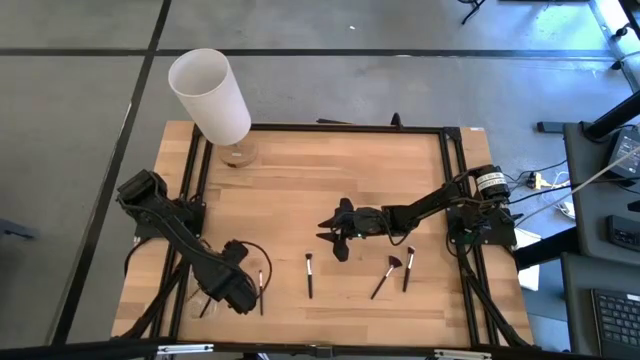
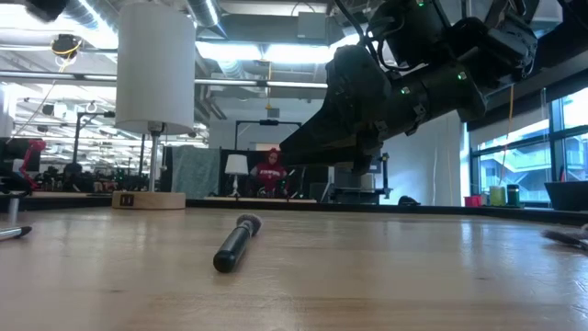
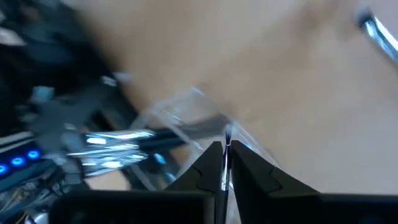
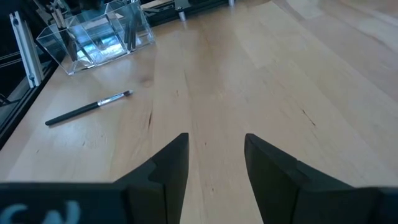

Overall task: Put items in baskets/containers
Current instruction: Put the eyeshadow brush into the transparent organizer

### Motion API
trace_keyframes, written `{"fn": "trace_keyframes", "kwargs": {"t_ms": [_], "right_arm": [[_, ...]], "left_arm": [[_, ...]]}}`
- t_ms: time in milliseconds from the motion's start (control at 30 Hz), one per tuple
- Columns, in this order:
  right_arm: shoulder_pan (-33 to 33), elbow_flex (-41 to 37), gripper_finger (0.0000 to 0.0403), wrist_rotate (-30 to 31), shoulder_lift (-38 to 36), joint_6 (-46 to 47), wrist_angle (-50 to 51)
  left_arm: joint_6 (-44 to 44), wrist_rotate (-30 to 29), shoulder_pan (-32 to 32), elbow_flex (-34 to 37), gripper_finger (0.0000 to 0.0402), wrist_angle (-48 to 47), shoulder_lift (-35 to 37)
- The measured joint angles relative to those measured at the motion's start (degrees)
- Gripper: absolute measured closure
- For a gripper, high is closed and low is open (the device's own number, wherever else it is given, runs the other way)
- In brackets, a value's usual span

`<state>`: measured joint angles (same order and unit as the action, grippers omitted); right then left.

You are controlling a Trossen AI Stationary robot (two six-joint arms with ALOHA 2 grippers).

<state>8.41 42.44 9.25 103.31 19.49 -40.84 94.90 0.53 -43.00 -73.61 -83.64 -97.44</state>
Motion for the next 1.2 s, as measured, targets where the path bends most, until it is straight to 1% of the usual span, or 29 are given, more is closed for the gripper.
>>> {"fn": "trace_keyframes", "kwargs": {"t_ms": [100, 167, 233, 300, 367, 600, 700, 833, 900, 1200], "right_arm": [[0.0, 0.0, 0.0248, 0.0, 0.0, -0.2, 0.0], [0.0, 0.0, 0.0248, 0.0, 0.0, -0.2, 0.0], [0.0, 0.0, 0.0248, 0.1, 0.0, -0.2, 0.0], [0.0, 0.0, 0.0248, -0.1, 0.0, -0.4, 0.2], [0.0, 0.0, 0.0248, -0.3, 0.0, -0.4, 0.6], [0.0, 0.0, 0.0248, -0.3, 0.1, -0.4, 1.7], [0.0, 0.0, 0.0248, -0.3, 0.1, -0.4, 1.4], [-0.2, 0.0, 0.0248, -0.3, 0.1, -0.3, 1.4], [-0.4, 0.0, 0.0248, -0.3, 0.1, -0.2, 1.5], [-0.4, 0.0, 0.0248, -0.3, 0.1, -0.1, 2.6]], "left_arm": [[3.7, -5.6, 0.0, -4.0, 0.0375, -6.6, 0.1], [5.2, -10.7, -0.5, -6.1, 0.0379, -5.9, 1.0], [8.9, -16.8, -1.7, -7.2, 0.0383, -5.4, 2.3], [13.1, -21.2, -3.7, -8.2, 0.0385, -5.9, 2.6], [17.2, -21.7, -6.2, -8.2, 0.0385, -6.4, 2.6], [25.0, -21.5, -14.2, -8.0, 0.0383, -6.4, 2.6], [25.4, -23.3, -16.6, -8.0, 0.0383, -6.4, 2.8], [25.5, -27.8, -19.0, -8.0, 0.0382, -6.5, 2.5], [25.5, -29.1, -19.8, -8.0, 0.0382, -6.4, 1.7], [25.2, -29.6, -21.6, -8.0, 0.0382, -3.4, -1.1]]}}
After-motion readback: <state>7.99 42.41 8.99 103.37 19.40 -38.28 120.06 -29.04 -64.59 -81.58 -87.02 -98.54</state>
